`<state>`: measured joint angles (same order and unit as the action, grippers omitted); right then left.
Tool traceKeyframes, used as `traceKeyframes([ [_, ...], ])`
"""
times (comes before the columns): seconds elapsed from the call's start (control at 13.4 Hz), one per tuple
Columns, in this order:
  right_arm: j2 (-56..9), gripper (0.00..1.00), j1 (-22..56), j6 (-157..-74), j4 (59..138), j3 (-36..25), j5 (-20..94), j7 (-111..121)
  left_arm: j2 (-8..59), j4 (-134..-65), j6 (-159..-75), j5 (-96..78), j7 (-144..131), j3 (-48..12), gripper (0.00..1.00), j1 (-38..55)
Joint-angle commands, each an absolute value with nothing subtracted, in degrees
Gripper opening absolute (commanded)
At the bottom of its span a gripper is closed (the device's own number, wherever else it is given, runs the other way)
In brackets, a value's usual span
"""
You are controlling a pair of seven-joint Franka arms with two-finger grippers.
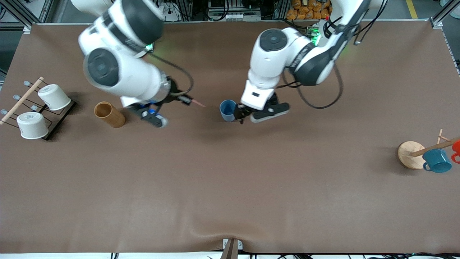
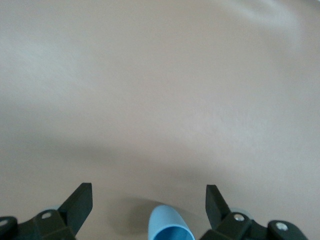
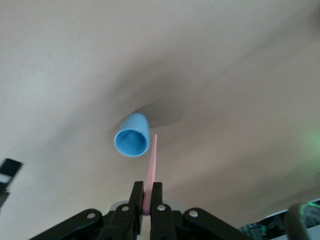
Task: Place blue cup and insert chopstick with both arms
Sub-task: 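Release the blue cup and raise the left gripper while the right gripper aligns the chopstick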
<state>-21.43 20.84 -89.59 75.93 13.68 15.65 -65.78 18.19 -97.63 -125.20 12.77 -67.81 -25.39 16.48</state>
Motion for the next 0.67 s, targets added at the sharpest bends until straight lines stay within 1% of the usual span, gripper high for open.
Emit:
traceKeyframes([
  [0.0,-21.5,0.0,24.6,-93.9,77.7,13.8,16.0,-72.1,17.6,-92.6,-118.0,8.9,-59.0,-25.7,1.0,11.9],
  [0.15,-21.7,0.0,27.0,-98.6,79.9,13.8,15.6,-74.6,16.7,-90.9,-114.4,7.1,-52.9,-25.8,1.0,8.4],
  [0.45,-22.0,0.0,30.6,-105.2,85.4,13.8,12.3,-77.2,14.7,-90.7,-111.7,4.3,-41.4,-25.7,1.0,1.8],
  [0.6,-22.5,0.0,31.2,-106.1,86.6,13.8,9.7,-77.8,13.5,-90.6,-109.2,4.3,-36.4,-25.7,1.0,-1.2],
])
